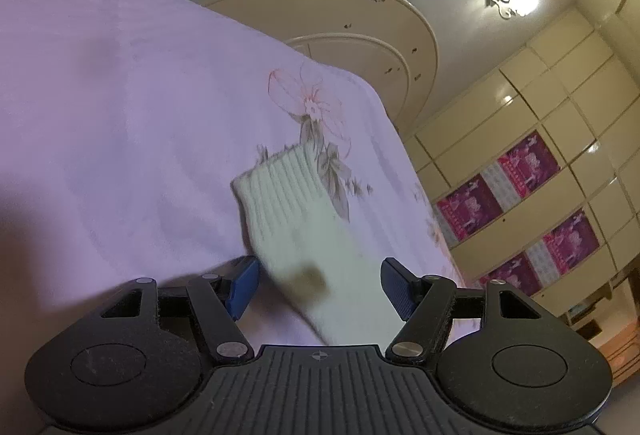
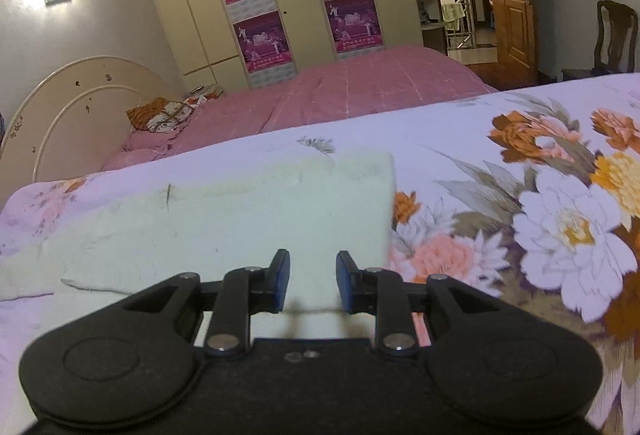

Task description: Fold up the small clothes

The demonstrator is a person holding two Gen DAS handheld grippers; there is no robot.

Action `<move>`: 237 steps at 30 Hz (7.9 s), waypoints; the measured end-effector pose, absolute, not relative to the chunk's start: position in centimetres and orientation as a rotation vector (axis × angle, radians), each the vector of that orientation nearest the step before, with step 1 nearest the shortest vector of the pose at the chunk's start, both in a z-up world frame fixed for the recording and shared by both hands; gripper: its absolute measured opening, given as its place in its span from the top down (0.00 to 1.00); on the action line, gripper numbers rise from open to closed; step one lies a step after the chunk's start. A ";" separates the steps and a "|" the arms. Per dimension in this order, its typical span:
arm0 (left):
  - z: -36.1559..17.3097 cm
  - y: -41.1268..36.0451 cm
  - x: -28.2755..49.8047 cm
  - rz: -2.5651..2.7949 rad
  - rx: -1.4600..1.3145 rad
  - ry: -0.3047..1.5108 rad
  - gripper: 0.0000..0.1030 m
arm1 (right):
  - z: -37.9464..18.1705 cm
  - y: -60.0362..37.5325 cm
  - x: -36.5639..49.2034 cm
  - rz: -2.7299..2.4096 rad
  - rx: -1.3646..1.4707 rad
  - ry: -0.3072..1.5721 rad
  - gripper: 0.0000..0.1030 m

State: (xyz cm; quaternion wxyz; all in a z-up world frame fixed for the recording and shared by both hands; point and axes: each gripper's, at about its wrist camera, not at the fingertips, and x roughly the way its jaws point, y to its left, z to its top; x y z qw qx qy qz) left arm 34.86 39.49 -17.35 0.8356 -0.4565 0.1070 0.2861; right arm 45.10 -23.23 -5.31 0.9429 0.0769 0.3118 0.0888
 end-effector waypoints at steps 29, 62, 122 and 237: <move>-10.5 25.7 51.2 0.197 -0.484 0.455 0.97 | -6.0 -24.9 44.8 0.138 0.233 0.661 0.74; -5.8 2.4 47.4 -0.059 -0.180 0.531 0.33 | -6.6 -23.5 45.3 0.262 0.490 0.701 0.56; -10.2 12.6 48.4 0.100 -0.178 0.648 0.49 | -6.3 -25.1 46.2 0.115 0.311 0.642 0.96; -10.3 13.1 13.0 -0.233 -0.722 0.786 0.45 | -8.7 -33.5 11.1 0.306 0.765 0.886 0.69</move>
